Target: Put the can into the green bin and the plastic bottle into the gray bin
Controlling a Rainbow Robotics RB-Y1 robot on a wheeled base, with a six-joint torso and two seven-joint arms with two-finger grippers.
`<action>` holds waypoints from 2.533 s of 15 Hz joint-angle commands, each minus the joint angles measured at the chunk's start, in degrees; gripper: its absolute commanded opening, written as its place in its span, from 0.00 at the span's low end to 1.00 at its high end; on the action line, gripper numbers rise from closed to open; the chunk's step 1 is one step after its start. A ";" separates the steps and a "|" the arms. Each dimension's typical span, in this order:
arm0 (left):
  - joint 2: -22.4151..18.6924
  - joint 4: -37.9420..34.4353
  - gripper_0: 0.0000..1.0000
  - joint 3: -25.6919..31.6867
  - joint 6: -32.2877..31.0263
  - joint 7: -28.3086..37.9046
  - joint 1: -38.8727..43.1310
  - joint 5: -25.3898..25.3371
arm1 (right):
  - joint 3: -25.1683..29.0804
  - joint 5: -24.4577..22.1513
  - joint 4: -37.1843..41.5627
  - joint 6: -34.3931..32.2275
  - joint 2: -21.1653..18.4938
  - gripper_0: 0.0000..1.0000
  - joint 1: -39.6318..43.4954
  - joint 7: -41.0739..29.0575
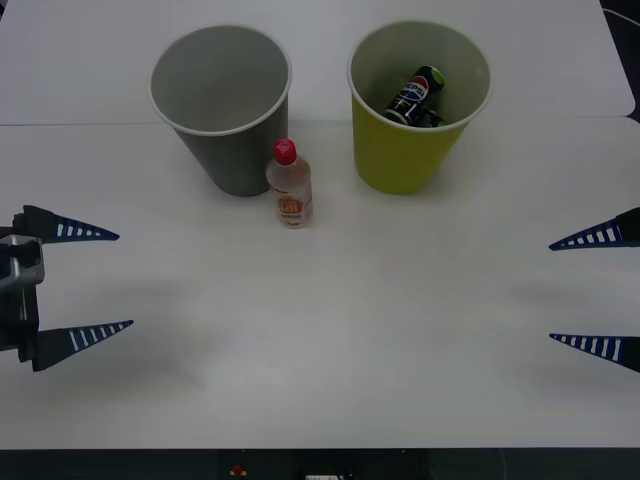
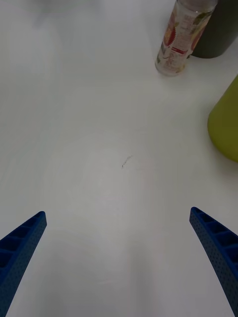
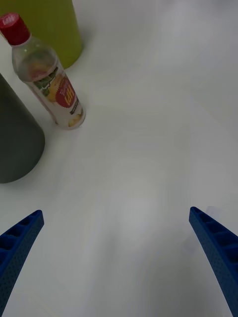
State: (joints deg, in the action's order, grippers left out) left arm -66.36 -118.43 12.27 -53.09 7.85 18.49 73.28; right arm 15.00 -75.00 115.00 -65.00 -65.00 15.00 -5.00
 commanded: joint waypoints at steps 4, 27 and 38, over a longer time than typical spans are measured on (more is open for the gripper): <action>-8.69 -4.44 1.00 -12.18 29.36 7.09 7.00 -12.64 | 0.00 0.00 0.00 0.00 0.00 1.00 0.00 0.00; -0.08 9.63 1.00 -85.92 107.32 45.06 -30.09 15.31 | 0.00 0.00 0.00 0.00 0.00 1.00 0.00 0.00; 17.15 23.34 1.00 -102.44 120.86 44.09 -48.73 2.92 | 0.00 0.00 0.00 0.00 0.00 1.00 0.00 0.00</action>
State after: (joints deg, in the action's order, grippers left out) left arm -50.55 -96.42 -88.48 66.30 51.84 -28.53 77.68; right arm 15.00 -75.00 115.00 -65.00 -65.00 15.00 -5.00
